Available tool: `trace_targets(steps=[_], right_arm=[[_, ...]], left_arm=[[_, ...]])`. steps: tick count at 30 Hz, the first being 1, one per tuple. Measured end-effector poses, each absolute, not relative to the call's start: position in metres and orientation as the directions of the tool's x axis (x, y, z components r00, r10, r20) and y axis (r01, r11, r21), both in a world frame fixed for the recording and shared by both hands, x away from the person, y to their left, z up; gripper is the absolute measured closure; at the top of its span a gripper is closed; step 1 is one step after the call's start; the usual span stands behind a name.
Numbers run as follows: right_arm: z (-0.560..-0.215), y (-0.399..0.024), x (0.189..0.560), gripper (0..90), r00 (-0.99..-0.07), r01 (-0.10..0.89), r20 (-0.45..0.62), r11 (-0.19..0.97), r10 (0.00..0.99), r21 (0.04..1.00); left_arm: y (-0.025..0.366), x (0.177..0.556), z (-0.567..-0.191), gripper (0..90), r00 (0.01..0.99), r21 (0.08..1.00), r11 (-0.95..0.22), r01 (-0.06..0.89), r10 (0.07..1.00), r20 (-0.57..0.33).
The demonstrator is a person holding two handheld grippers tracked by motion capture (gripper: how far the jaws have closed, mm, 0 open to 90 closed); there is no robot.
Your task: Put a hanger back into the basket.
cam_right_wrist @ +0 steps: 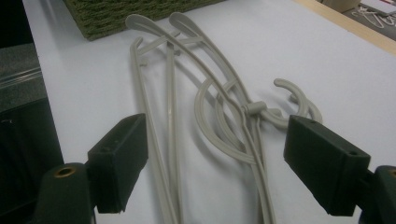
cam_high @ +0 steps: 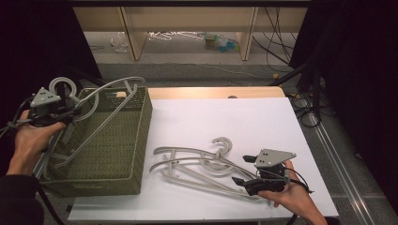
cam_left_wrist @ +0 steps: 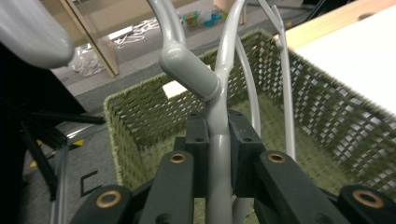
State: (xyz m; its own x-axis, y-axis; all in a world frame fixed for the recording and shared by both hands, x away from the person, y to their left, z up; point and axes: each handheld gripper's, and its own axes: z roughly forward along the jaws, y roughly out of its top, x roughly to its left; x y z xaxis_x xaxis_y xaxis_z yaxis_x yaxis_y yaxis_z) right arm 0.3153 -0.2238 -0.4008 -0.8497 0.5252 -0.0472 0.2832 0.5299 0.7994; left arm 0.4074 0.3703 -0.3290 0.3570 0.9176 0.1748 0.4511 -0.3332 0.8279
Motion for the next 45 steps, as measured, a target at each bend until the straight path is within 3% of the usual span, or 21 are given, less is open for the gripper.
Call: trace_targets(steps=[33,45], right_arm=[[-0.401,-0.224,0.315,22.8,-0.854,0.288,-0.039,0.533,0.519,0.795],[-0.403,-0.222,0.316,22.7,-0.853,0.293,-0.036,0.536,0.520,0.792]], left_arm=[[0.352,0.427,-0.392,78.4,0.417,0.690,-0.412,0.595,0.892,0.173],[0.379,0.423,-0.415,78.8,0.284,0.638,-0.312,0.705,0.947,0.149]])
